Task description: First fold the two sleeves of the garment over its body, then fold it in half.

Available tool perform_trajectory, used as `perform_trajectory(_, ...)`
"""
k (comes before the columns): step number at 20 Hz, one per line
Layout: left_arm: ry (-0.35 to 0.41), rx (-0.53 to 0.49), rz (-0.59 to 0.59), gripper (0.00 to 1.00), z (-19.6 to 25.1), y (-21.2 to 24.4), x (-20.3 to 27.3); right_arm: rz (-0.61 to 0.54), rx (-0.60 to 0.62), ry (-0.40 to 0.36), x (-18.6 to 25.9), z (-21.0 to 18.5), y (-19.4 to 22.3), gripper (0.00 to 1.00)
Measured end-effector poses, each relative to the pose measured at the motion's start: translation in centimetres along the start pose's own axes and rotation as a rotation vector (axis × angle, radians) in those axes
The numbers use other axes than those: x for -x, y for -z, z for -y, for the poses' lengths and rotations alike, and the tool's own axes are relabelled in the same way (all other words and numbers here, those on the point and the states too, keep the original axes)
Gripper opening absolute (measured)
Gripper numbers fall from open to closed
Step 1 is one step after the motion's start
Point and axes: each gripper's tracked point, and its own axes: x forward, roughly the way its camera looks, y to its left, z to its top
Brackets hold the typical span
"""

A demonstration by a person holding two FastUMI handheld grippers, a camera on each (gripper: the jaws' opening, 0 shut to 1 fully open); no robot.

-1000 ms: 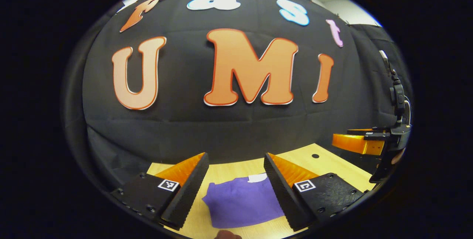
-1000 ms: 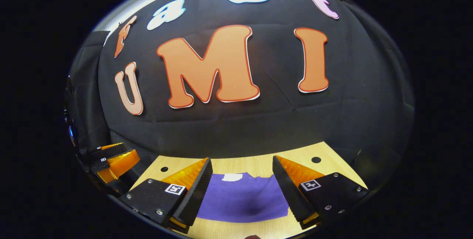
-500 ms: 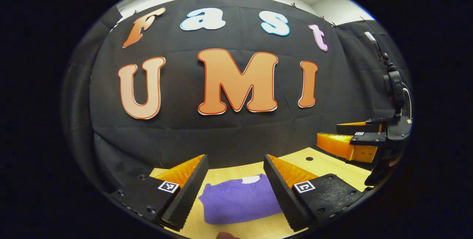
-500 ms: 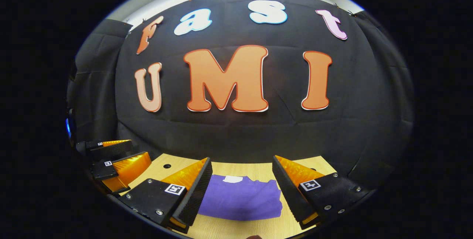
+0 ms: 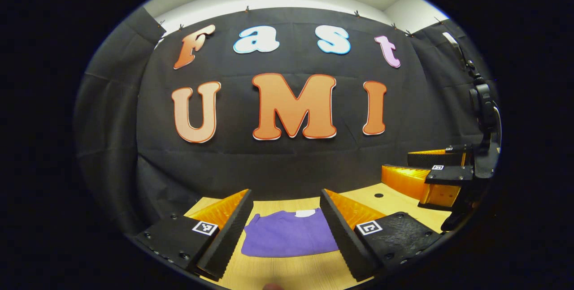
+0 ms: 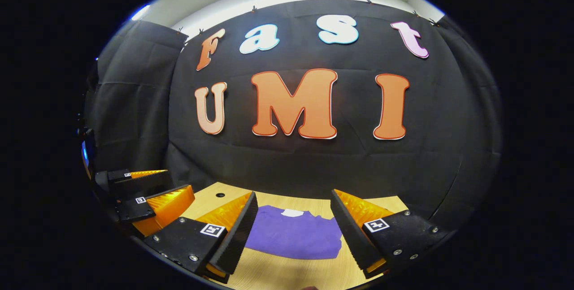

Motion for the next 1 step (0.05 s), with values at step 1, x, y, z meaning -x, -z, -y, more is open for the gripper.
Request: perform_trajectory(1, -0.007, -0.011, 0.001, 0.96, 0.18, 0.16, 0.84, 0.003, 0.0, -0.008, 0.5, 0.02, 0.16, 1.0)
